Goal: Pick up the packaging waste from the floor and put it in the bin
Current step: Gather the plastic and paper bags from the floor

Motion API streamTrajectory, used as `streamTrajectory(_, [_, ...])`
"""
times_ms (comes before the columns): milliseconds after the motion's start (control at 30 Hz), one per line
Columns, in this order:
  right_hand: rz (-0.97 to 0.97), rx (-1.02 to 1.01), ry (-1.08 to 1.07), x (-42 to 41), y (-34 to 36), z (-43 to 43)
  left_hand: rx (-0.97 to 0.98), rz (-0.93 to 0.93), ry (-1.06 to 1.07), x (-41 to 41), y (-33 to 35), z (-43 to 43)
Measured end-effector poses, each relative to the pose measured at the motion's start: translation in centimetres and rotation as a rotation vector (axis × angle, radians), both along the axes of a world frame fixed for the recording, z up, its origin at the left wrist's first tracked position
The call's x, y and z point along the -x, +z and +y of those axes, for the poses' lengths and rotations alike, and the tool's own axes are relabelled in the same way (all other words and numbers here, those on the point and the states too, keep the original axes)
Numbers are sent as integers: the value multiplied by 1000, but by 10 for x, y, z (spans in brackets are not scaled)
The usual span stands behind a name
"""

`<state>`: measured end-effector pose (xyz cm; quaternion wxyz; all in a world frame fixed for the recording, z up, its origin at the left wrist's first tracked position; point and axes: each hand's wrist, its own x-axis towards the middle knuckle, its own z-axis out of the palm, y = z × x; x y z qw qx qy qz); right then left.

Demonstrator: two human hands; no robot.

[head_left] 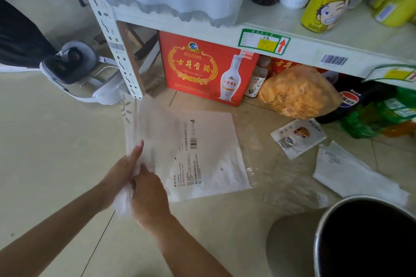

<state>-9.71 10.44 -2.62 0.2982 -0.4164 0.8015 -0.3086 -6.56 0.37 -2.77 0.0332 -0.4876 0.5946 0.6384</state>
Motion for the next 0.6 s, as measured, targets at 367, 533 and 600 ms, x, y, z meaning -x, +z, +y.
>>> streamTrajectory(367, [-43,-141,-282,93,15,54,491,5,145,16,26,-13])
streamTrajectory(533, [67,-714,-598,149,-39,124,503,2,136,17,20,-11])
streamTrajectory(600, [79,-796,-759,156,-61,149,511,-10,106,13,12,-6])
